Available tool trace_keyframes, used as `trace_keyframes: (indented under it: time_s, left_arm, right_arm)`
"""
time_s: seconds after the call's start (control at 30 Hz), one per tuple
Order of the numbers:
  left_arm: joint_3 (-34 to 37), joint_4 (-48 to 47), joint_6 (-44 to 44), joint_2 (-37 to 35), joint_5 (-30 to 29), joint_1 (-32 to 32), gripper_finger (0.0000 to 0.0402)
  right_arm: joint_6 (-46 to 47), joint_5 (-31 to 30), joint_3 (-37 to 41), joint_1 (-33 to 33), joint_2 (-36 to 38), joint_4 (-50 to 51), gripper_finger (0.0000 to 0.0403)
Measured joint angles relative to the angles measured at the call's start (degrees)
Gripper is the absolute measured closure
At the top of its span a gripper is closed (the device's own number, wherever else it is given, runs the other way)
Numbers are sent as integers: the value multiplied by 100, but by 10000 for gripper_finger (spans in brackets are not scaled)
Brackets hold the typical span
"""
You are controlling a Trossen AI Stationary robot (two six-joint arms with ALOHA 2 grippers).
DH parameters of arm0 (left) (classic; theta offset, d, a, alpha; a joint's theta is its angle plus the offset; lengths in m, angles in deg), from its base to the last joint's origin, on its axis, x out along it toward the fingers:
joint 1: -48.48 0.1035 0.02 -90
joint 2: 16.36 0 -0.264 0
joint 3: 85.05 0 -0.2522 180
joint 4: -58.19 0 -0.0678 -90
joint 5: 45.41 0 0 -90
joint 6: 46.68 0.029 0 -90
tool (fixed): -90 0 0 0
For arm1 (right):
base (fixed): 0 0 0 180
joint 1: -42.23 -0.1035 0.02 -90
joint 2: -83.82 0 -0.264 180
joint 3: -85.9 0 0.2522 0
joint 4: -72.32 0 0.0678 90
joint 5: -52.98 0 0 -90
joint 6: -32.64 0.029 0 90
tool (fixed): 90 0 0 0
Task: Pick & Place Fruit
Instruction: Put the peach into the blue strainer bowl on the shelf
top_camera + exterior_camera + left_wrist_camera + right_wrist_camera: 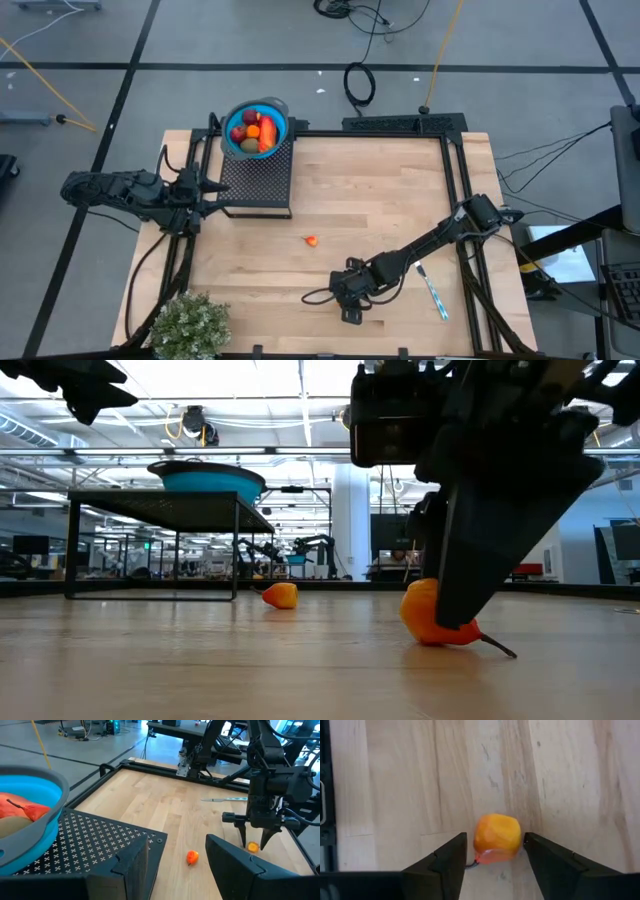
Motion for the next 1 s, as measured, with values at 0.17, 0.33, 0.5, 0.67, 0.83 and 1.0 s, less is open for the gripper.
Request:
trace_keyframes:
  time_s: [0.17, 0.33, 0.5, 0.67, 0.83, 1.0]
  left_arm:
    - [0, 1, 2, 0, 0, 0, 202]
    - [0, 1, 2, 0, 0, 0, 202]
    - [0, 1, 2, 0, 0, 0, 202]
    - [0, 4, -4, 0, 1, 0, 202]
    - [0, 24, -30, 0, 98, 2, 202]
    - [0, 180, -188, 4, 487, 1, 202]
  right_arm:
    - [-202, -72, 2, 2, -7, -28, 237]
    - [-268, -77, 7, 7, -7, -26, 271]
    - [-288, -70, 7, 9, -7, -59, 294]
    - [-287, -59, 9, 20, -13, -354, 299]
    - [-307, -48, 9, 60, 78, -638, 297]
    - [-560, -44, 10, 156, 404, -759, 300]
